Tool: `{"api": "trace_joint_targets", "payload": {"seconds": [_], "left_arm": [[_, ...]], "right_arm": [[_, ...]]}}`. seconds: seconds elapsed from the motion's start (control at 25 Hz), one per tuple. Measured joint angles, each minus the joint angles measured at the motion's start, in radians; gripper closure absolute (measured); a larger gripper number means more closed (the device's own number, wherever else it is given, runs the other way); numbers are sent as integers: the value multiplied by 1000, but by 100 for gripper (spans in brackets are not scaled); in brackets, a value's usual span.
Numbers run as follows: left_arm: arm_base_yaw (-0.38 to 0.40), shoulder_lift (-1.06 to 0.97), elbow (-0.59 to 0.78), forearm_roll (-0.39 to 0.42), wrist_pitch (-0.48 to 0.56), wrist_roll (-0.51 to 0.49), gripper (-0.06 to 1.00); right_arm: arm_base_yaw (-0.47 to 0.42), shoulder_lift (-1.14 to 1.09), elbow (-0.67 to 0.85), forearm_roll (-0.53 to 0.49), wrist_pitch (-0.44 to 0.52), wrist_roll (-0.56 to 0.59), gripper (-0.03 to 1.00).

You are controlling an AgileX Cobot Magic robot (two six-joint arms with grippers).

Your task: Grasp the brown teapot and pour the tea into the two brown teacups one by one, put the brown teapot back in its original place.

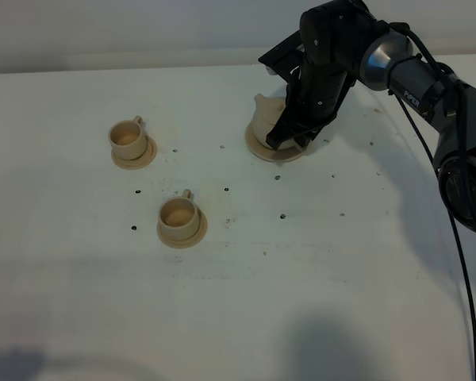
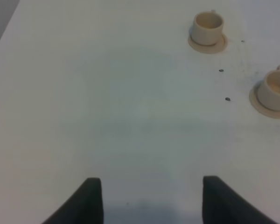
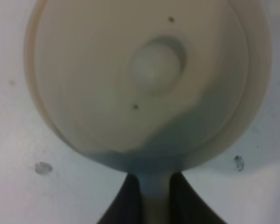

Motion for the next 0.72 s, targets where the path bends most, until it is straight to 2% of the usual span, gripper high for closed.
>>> {"api": "trace_joint_targets", "payload": {"seconds": [0.72], "left_arm": [[0, 0, 0, 6, 0, 0, 47]], "right_arm": [[0, -15, 0, 9, -4, 0, 84]]}}
